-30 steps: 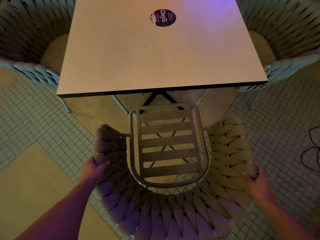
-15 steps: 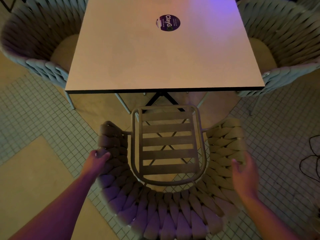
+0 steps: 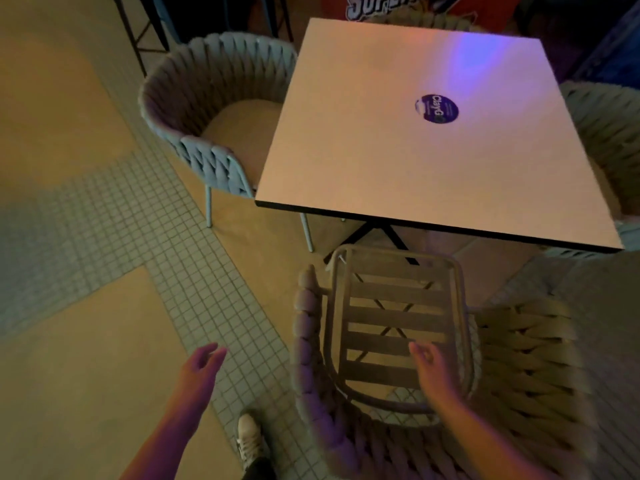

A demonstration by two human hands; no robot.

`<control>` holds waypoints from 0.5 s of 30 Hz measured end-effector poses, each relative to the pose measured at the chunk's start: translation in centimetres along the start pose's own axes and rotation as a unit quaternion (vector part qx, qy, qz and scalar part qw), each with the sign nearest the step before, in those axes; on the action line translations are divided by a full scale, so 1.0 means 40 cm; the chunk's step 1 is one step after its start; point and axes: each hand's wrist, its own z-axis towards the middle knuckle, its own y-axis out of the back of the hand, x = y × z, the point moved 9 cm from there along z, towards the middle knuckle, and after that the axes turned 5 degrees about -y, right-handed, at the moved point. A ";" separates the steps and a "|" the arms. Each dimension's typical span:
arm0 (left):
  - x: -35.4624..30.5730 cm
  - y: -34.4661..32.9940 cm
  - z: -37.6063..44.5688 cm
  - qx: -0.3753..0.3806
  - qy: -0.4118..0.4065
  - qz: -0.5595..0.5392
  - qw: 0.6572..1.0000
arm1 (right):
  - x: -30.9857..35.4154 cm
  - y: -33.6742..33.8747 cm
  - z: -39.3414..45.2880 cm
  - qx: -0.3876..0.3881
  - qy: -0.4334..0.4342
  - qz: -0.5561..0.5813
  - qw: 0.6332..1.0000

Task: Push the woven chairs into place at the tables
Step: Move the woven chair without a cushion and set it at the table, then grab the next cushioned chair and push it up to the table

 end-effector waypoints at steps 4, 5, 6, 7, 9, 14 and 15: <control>-0.037 0.192 0.125 0.008 -0.009 -0.030 0.999 | 0.203 -0.241 -0.075 -0.009 0.046 0.060 0.997; -0.055 0.247 0.150 0.010 -0.013 -0.032 0.999 | 0.260 -0.311 -0.103 -0.007 0.064 0.059 0.996; -0.079 0.293 0.176 0.013 -0.021 -0.038 0.999 | 0.316 -0.375 -0.126 -0.003 0.082 0.058 0.995; -0.104 0.338 0.205 0.011 -0.028 -0.046 0.998 | 0.367 -0.442 -0.148 0.011 0.094 0.055 0.994; -0.154 0.426 0.267 0.002 -0.035 -0.063 0.997 | 0.460 -0.580 -0.179 0.050 0.105 0.050 0.992; -0.242 0.600 0.435 -0.005 -0.052 -0.088 0.995 | 0.666 -0.875 -0.176 0.128 0.097 0.043 0.986; -0.254 0.631 0.473 -0.007 -0.048 -0.087 0.995 | 0.696 -0.921 -0.167 0.130 0.092 0.045 0.986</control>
